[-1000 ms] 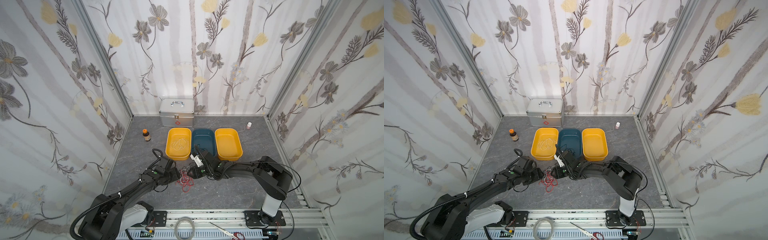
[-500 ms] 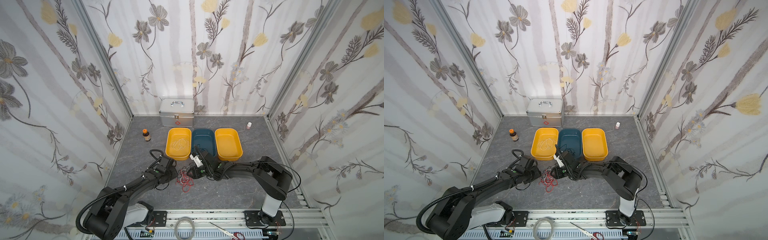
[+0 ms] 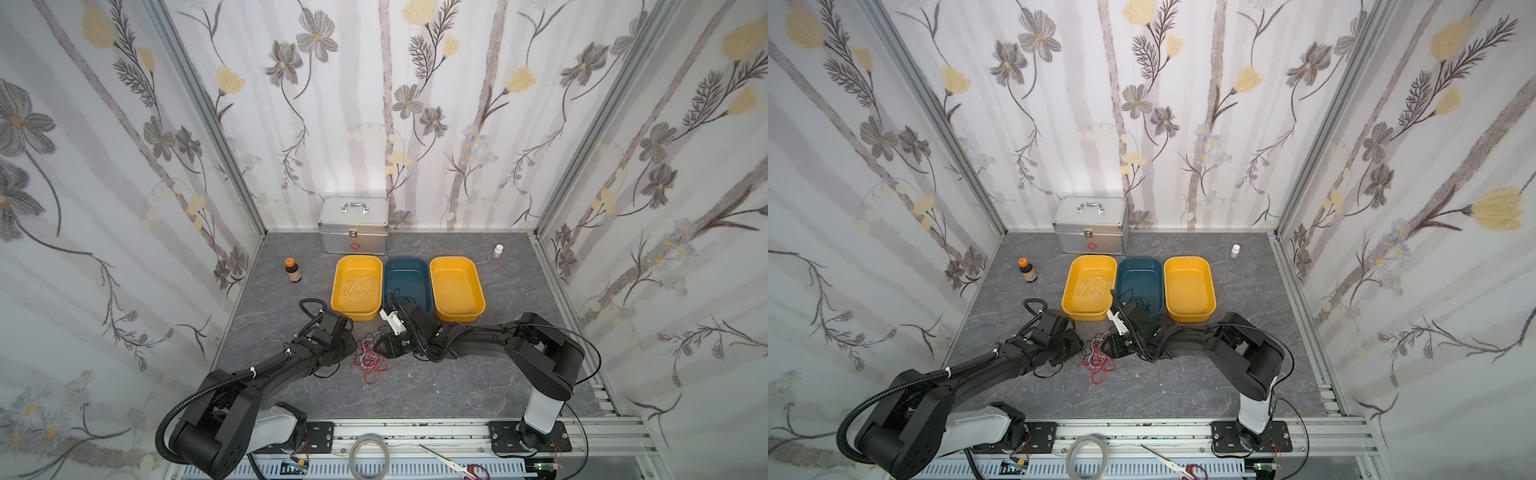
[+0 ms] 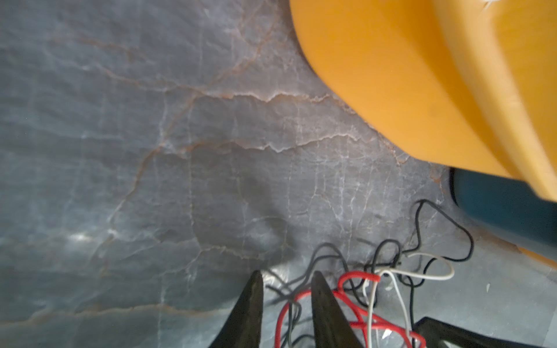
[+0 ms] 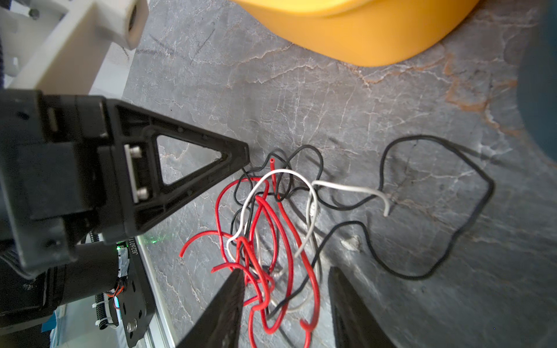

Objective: Untangle and sort cables by color
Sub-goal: Untie the cable.

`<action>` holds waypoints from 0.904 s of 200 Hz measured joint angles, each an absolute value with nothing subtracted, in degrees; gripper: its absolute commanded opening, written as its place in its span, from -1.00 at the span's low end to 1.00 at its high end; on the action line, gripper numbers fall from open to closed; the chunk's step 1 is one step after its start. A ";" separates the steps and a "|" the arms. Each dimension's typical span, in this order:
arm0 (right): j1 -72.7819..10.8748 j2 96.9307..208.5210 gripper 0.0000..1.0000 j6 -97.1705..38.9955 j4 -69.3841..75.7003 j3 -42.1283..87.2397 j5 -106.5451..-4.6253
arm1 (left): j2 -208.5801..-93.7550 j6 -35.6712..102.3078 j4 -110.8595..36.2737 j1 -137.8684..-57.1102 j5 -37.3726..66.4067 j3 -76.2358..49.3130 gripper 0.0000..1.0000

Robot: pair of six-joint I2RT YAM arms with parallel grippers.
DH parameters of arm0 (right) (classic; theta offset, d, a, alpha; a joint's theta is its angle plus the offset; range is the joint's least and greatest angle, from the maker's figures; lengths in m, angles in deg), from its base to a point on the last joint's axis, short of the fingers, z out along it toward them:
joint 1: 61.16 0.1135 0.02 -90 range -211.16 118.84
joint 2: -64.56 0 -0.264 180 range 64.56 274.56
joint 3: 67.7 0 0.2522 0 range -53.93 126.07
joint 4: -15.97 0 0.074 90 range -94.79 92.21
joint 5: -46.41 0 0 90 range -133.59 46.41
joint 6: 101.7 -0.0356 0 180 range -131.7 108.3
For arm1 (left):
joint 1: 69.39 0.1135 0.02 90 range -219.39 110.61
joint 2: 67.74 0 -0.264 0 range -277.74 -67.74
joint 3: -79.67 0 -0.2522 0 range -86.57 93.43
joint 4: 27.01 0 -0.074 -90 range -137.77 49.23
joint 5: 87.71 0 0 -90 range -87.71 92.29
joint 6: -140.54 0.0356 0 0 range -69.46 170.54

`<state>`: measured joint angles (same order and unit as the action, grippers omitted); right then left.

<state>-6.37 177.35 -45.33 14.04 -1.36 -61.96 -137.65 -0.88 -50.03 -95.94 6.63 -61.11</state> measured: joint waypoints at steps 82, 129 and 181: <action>-6.37 177.88 -0.08 -45.33 14.33 -1.34 -62.15 | -138.26 -3.46 -46.88 -96.09 7.02 -62.29 -0.31; -6.37 177.86 -0.08 -45.31 14.35 -1.34 -62.15 | -140.86 -5.05 -42.47 -96.09 7.04 -62.38 -0.60; -6.37 177.88 -0.09 -45.31 14.35 -1.34 -62.18 | -140.07 -5.40 -43.65 -96.09 5.82 -63.08 -0.93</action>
